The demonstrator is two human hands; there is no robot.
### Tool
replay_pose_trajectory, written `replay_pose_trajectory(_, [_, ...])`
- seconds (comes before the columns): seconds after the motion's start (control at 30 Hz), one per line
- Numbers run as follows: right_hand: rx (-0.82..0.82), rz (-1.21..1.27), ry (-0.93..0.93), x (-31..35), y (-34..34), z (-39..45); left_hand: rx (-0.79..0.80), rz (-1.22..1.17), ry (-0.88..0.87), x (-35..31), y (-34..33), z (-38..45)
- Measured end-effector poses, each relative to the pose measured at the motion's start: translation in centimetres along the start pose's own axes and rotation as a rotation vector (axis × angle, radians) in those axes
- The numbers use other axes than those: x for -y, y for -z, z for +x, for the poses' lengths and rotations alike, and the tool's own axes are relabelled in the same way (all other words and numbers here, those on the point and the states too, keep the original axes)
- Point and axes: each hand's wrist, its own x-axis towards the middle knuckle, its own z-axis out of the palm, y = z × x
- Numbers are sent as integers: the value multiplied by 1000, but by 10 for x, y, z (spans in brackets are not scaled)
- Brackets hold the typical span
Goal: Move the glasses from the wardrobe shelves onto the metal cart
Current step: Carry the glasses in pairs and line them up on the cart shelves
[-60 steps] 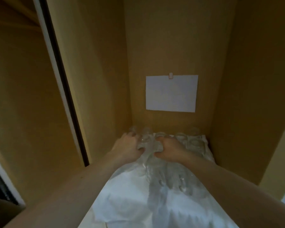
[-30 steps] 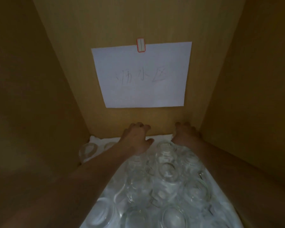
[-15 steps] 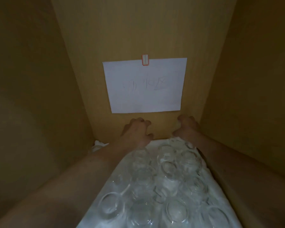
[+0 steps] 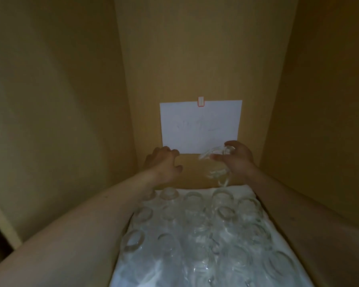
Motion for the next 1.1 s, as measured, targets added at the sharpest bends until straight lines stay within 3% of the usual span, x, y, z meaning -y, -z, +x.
replay_pose_trajectory(0.17, [42,119,-25,9,-24,-17,33,30,103,34,3,-17])
replay_pose_trajectory(0.33, [37,343,-203,4,-45,-22,136,25,198,55,-6,-23])
replay_pose_trajectory(0.5, [240,624,-345,-5,-47,-29,277,60,223,64,-36,-15])
replay_pose_trajectory(0.77, [292,918,-510,-29,-49,-29,389,-12,243,79,-84,9])
replay_pose_trajectory(1.1, [275,1172,-587,-47,-52,-35,275,-35,308,88,-101,9])
